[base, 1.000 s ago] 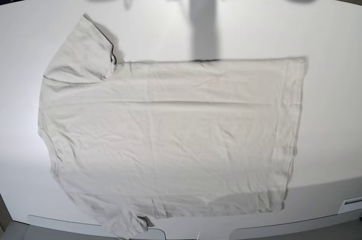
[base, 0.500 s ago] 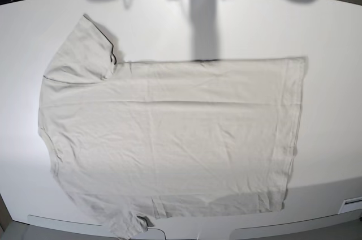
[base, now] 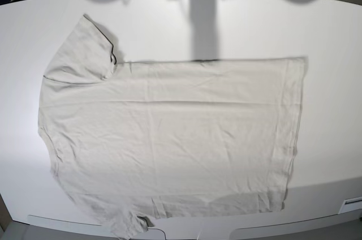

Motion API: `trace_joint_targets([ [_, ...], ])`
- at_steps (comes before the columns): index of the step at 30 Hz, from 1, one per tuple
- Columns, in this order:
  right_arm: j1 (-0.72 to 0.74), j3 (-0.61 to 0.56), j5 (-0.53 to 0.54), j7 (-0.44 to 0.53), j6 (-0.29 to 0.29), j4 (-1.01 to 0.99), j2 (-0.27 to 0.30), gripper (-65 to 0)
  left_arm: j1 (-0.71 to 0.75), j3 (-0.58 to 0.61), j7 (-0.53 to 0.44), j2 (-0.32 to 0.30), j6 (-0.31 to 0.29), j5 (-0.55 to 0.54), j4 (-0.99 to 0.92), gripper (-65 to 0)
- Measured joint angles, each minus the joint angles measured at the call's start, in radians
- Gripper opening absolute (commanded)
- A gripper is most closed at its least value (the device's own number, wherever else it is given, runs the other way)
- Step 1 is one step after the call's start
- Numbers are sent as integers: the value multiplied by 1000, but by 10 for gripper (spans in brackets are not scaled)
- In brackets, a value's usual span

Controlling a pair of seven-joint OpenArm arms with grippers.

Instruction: Fold the T-shirt properly

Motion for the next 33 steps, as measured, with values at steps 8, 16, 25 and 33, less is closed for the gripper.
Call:
trace_joint_targets([
  [8, -213, 0, 61, -3, 2, 278, 43, -408, 154, 4, 101, 2, -195, -129, 217, -330],
  [16, -408, 0, 160, -116, 86, 587, 135, -408, 318, 6, 148, 2, -199, -233, 506, -330],
  [25, -594, 0, 159, -168, 88, 915, 185, -408, 469, 6, 211, 2, -200, -311, 846, -330],
  [33, -699, 0, 159, -227, 86, 1165, 246, -408, 506, 62, 253, 0, -208, -328, 1108, -330],
])
